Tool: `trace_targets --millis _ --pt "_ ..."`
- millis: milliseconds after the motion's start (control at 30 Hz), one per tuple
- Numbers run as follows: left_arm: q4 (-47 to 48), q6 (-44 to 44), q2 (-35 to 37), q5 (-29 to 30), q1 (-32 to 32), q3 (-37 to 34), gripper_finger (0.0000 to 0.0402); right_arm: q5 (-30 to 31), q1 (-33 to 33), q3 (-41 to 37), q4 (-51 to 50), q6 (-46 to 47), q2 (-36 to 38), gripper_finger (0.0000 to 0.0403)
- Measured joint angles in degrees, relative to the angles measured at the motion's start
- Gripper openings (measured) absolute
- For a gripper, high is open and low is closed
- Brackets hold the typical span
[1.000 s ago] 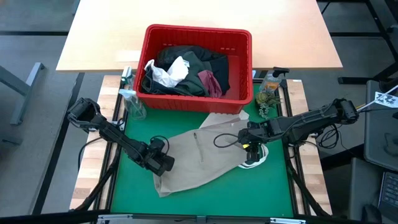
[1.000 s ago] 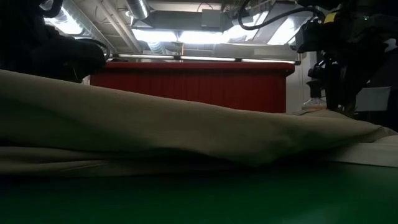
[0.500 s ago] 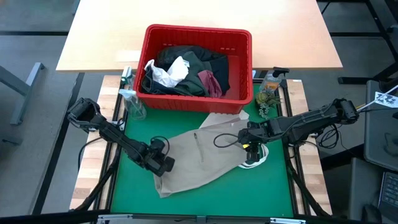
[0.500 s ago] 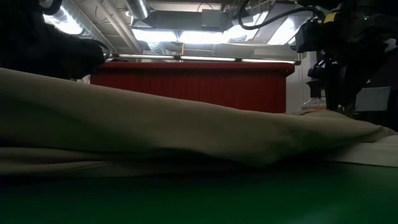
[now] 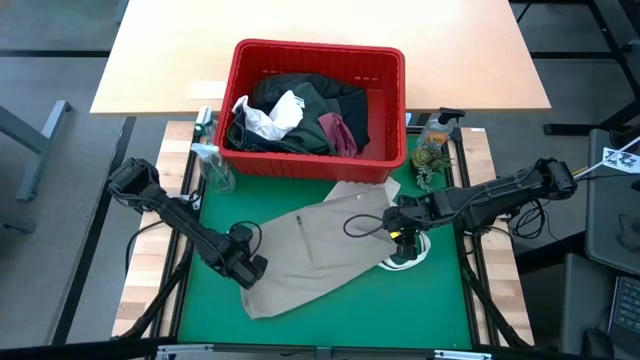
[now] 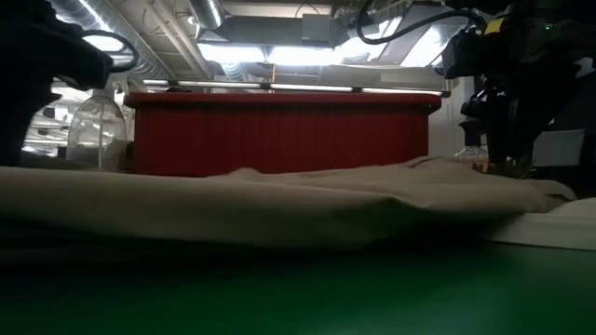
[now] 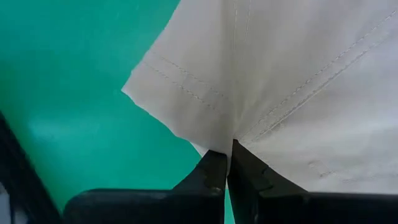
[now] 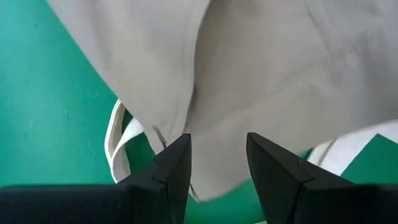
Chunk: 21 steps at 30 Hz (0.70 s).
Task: Fold laundry
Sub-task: Fold the brown shorts
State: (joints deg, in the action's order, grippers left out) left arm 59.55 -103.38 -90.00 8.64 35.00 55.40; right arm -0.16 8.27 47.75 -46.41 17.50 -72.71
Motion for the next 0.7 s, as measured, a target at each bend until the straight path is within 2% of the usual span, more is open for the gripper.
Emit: trace_targets --millis 167,300,567,700 --pt "-0.2 -1.0 0.0 -0.3 0.7 0.0 0.0001 2.5 0.0 0.0 0.0 0.0 0.0 0.0156" --pt "-0.2 1.3 0.0 0.5 0.7 0.0 0.0007 3.1 0.0 0.0 0.0 0.0 0.0 0.0156" --pt "-0.2 2.4 0.0 0.6 0.7 0.0 0.0066 3.1 0.0 0.0 0.0 0.0 0.0 0.0156" --pt "-0.2 2.6 0.0 -3.8 0.7 0.0 0.0087 3.1 0.0 0.0 0.0 0.0 0.0 0.0156"
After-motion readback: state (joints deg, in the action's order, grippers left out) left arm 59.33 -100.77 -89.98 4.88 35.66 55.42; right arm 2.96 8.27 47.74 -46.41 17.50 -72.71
